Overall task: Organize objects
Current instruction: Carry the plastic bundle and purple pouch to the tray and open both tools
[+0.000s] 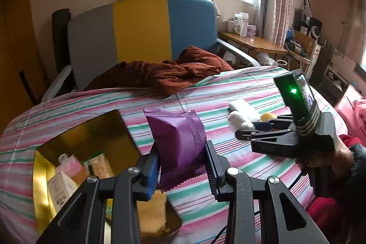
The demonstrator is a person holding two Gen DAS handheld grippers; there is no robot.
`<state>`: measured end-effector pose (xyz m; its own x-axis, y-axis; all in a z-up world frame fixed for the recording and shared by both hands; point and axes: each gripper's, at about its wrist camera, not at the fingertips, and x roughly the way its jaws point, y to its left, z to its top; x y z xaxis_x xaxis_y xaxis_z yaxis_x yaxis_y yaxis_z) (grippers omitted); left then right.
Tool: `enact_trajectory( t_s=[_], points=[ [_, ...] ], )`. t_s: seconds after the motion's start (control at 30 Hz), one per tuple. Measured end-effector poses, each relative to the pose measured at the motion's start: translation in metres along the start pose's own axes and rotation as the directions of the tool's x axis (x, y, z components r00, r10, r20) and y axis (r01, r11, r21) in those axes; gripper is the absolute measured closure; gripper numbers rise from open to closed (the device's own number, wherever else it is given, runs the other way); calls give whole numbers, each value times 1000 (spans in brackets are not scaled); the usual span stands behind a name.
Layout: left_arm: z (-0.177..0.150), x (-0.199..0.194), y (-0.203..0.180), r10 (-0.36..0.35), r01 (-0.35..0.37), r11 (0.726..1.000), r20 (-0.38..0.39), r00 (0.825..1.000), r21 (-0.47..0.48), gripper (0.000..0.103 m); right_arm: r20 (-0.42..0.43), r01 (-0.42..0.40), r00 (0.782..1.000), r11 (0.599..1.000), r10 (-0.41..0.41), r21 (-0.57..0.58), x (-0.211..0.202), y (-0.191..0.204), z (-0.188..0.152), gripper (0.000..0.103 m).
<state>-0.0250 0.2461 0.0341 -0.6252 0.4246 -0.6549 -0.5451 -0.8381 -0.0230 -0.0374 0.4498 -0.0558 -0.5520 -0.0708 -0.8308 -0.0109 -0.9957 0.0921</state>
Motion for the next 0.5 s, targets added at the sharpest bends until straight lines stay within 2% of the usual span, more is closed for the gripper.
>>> enact_trajectory(
  t_s=[0.5],
  points=[
    [-32, -25, 44, 23, -22, 996, 11, 1000, -83, 66, 53, -133, 990, 991, 134, -22, -27, 84, 1, 68]
  ],
)
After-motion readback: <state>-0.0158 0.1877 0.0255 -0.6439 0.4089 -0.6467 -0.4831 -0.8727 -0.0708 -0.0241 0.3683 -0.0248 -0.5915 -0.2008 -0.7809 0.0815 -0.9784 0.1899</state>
